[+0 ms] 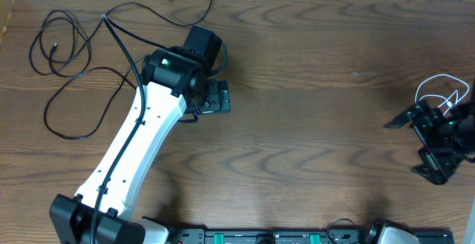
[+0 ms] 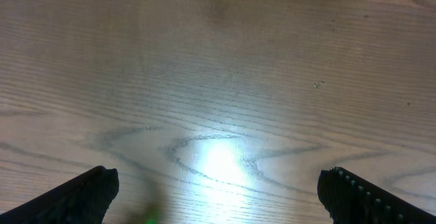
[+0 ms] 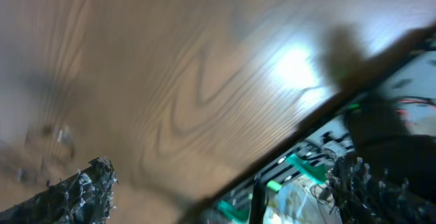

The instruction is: Untangle cables

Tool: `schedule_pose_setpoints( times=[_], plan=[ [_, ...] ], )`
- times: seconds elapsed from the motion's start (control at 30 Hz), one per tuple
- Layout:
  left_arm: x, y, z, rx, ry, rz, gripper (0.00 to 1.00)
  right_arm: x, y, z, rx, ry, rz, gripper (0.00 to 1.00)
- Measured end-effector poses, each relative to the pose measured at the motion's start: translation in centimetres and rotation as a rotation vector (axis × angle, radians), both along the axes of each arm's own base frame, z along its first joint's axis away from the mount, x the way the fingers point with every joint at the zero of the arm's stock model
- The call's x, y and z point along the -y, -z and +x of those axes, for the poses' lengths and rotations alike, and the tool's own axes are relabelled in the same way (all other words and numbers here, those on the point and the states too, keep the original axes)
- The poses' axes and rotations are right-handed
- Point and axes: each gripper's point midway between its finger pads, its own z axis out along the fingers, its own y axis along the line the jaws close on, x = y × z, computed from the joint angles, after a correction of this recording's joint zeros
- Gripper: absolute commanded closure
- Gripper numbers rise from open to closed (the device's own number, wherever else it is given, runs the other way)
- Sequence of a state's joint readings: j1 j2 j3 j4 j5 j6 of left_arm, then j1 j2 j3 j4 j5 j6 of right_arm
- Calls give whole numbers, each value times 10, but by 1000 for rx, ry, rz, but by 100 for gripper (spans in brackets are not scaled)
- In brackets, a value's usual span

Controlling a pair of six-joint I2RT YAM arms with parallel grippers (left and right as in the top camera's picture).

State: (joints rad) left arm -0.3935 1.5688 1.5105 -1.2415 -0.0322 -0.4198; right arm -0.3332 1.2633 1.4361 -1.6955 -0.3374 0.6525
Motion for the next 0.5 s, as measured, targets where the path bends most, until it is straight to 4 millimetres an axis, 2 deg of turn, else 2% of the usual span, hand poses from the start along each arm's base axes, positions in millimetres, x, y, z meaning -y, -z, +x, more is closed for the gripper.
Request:
schedule_pose_setpoints(
  times=[0.23,0.5],
  plan=[
    [0,0,0,0,0,0,2,-28,-4,10,63,-145,40,1],
    [0,0,0,0,0,0,2,-27,-6,27,139,-168,11,1]
  ],
)
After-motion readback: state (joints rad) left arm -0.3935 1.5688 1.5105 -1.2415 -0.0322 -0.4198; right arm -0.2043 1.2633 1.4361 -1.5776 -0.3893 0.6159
